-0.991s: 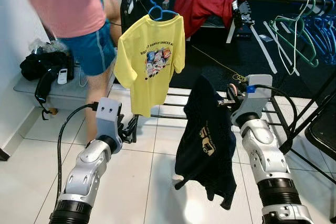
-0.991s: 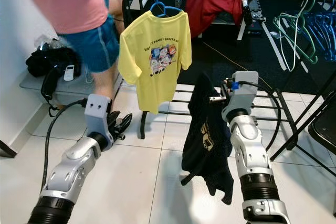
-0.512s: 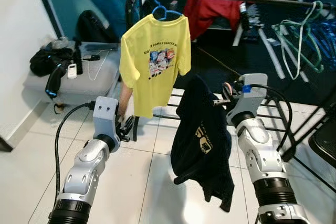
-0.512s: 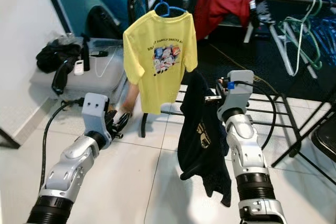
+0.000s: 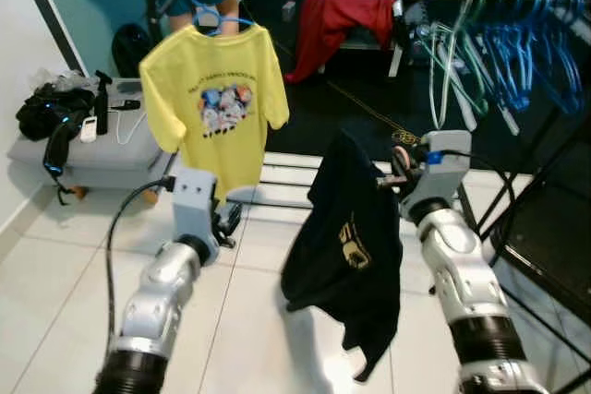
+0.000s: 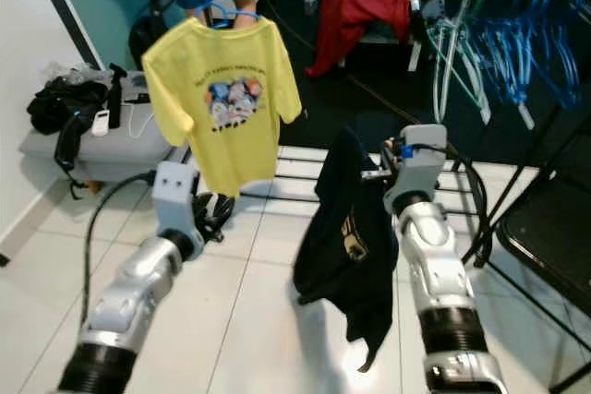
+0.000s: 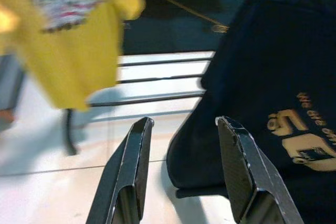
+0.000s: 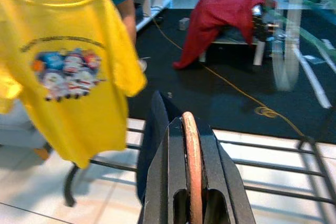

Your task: Hang hanger

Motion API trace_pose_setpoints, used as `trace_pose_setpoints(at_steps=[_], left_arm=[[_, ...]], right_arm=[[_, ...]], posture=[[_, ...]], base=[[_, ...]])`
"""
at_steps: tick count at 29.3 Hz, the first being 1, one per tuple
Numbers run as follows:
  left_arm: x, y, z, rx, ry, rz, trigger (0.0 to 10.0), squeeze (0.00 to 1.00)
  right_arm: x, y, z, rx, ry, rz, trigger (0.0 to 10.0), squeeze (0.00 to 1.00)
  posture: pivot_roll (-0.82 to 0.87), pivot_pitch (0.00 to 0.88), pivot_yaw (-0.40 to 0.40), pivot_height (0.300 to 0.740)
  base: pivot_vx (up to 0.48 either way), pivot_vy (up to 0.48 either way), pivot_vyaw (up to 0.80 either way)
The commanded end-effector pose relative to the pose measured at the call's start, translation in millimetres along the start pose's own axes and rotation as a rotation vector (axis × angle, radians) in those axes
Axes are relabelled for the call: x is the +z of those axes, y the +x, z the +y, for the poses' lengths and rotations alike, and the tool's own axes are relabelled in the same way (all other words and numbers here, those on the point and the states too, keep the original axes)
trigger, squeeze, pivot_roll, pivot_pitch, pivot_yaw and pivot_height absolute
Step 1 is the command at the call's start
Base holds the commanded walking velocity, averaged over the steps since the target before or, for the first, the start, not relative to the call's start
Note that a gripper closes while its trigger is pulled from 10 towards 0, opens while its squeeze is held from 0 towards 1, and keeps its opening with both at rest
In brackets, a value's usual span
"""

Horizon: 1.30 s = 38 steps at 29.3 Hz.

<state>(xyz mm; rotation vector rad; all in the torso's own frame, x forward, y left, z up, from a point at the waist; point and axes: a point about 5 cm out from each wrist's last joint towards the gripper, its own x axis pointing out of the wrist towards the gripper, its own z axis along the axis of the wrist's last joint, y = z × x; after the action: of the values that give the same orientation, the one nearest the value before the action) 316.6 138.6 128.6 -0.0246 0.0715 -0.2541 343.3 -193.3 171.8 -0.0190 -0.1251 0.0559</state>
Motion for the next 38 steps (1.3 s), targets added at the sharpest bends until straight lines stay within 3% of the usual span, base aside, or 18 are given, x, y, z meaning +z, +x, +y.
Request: trace_pose_setpoints(at_steps=[1,8,13,22,31,38], left_arm=[[-5,-1.6,4.2,0.004,-0.015,0.040,10.0,0.00],[-8,-0.1,3.8,0.001,-0.020,0.059,10.0,0.00],[-5,0.7,-2.4,-0.034,0.019,0.031,10.0,0.00],[4,3.0,-2.1,-0.016,0.015,-0.022,10.0,0.00],[15,4.2,-11.1,-0.105,0.031,-0.073,10.0,0.00],[23,5.6,-15.9,-0.141,0.027,-0.108,10.0,0.00]], right_arm=[[9,2.1,2.4,0.005,-0.009,-0.042,10.0,0.00],[9,2.2,1.9,0.002,-0.007,-0.042,10.0,0.00],[8,0.3,0.0,-0.016,0.000,-0.042,10.0,0.00],[11,-3.7,-8.9,-0.062,0.014,-0.071,10.0,0.00],[30,-1.9,-6.9,-0.048,-0.022,-0.147,10.0,0.00],[44,4.0,-9.6,-0.035,-0.021,-0.156,10.0,0.00]], posture=[[-0.08,0.129,-0.014,0.740],[-0.08,0.131,-0.007,0.740],[-0.08,0.129,-0.002,0.740],[-0.09,0.121,0.007,0.740],[-0.09,0.109,0.009,0.740],[-0.09,0.096,0.008,0.740]], base=[[0.000,0.480,0.00],[0.000,0.474,0.00],[0.000,0.000,0.00],[0.000,0.000,0.00],[0.000,0.000,0.00],[0.342,0.000,0.00]])
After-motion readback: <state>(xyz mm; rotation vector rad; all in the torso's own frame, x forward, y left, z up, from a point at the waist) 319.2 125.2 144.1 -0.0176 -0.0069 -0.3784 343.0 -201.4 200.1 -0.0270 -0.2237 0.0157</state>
